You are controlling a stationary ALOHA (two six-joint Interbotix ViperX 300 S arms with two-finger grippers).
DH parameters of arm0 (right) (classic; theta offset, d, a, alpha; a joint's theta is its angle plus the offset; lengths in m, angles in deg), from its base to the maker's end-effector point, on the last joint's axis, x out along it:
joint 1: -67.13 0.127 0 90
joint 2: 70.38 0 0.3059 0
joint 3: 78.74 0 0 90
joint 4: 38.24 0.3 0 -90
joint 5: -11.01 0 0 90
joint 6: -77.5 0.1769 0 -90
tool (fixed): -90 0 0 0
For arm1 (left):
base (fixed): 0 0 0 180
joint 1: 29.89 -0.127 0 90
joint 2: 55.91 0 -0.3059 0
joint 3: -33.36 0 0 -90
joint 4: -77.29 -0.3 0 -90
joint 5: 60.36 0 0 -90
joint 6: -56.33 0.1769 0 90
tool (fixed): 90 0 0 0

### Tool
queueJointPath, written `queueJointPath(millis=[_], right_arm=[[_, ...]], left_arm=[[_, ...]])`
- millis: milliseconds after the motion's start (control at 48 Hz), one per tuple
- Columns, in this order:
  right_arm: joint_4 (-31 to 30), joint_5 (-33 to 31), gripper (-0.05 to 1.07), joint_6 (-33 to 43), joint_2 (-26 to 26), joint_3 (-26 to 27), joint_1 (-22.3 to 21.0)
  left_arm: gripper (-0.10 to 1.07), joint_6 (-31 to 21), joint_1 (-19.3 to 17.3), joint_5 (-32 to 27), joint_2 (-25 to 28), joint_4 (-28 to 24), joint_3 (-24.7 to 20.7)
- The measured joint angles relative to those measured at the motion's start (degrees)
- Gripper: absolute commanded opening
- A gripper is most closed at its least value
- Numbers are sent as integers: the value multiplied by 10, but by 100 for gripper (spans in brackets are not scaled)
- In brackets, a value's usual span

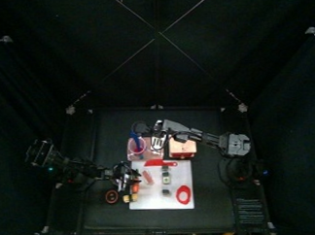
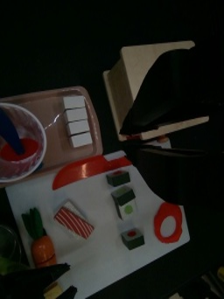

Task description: Grab spoon handle

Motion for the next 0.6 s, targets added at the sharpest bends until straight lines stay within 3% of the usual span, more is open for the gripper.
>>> queueJointPath(millis=[333,604], right_arm=[[0,0,60,0,9,-7,1],[-6,55,60,10,95,-65,5]], left_arm=[[75,0,0,0,-1,1,0],[74,0,0,0,-1,4,0]])
